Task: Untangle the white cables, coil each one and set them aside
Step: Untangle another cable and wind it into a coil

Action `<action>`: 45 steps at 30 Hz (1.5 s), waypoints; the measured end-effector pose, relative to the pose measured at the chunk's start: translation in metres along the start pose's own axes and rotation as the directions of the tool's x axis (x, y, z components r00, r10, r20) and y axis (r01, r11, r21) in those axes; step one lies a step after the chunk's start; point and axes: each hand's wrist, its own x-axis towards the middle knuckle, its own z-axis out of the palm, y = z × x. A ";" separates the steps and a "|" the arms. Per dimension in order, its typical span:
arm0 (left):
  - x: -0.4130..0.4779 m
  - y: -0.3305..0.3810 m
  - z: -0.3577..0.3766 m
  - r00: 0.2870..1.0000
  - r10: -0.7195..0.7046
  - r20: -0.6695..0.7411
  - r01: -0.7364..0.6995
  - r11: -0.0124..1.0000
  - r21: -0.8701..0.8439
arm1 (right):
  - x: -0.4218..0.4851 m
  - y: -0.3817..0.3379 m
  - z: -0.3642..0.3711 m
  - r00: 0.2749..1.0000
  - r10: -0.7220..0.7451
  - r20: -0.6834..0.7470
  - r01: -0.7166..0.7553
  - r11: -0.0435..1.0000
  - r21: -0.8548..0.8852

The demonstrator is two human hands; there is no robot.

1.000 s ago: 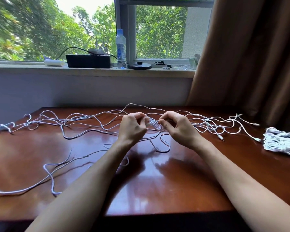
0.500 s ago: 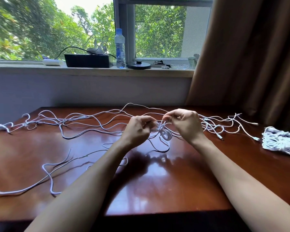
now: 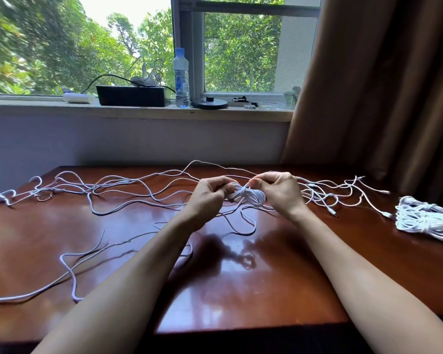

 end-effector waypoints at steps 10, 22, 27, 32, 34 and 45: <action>0.002 0.010 0.001 0.974 -0.166 -0.157 0.136 0.973 -0.185 | -0.006 0.004 0.009 0.989 -0.072 0.131 0.065 0.996 0.056; 0.006 0.012 -0.007 0.918 -0.298 -0.263 0.181 0.903 -0.390 | -0.021 -0.011 0.022 0.927 -0.218 0.305 0.208 0.976 0.067; 0.007 0.008 -0.004 0.899 -0.241 -0.365 0.140 0.950 -0.280 | -0.022 -0.013 0.021 0.935 -0.313 0.168 0.325 0.945 -0.048; 0.008 0.006 -0.002 0.902 -0.147 -0.407 0.109 0.987 -0.115 | -0.019 -0.014 0.019 0.942 -0.334 -0.030 0.332 0.942 -0.057; 0.007 0.005 -0.001 0.907 -0.119 -0.403 0.100 0.993 -0.066 | -0.020 -0.017 0.020 0.961 -0.272 -0.054 0.275 0.959 0.062; 0.007 0.003 0.002 0.903 -0.094 -0.420 0.060 0.994 -0.092 | -0.021 -0.029 0.026 0.998 -0.059 0.022 0.036 0.828 0.560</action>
